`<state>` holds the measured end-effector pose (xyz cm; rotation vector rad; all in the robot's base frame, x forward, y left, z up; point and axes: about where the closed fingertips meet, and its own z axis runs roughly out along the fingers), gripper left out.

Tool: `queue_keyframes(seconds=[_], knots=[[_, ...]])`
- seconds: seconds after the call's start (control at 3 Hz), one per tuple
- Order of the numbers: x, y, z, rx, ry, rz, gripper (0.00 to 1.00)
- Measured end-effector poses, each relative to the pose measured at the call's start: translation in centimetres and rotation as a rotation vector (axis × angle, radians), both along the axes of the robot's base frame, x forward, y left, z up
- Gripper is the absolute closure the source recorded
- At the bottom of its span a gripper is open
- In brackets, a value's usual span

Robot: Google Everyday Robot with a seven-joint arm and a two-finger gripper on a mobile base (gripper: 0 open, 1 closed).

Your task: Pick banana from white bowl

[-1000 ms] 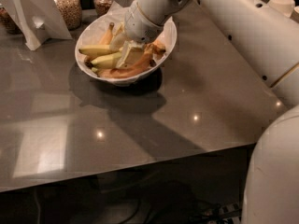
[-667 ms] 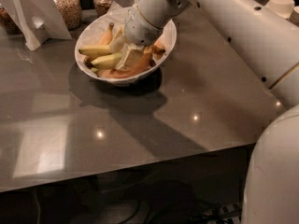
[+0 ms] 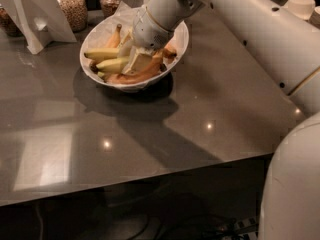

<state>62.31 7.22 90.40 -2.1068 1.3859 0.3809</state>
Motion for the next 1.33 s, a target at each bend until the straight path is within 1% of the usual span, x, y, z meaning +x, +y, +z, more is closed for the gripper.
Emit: queue_keyframes(seconds=[0.33, 1.0, 1.33], knots=[[-0.1, 0.1, 0.9, -0.006, -0.031, 0.003, 1.00], [-0.2, 0.3, 3.9, -0.034, -0.105, 0.036, 1.00], [-0.4, 0.3, 5.0, -0.063, -0.130, 0.056, 1.00]])
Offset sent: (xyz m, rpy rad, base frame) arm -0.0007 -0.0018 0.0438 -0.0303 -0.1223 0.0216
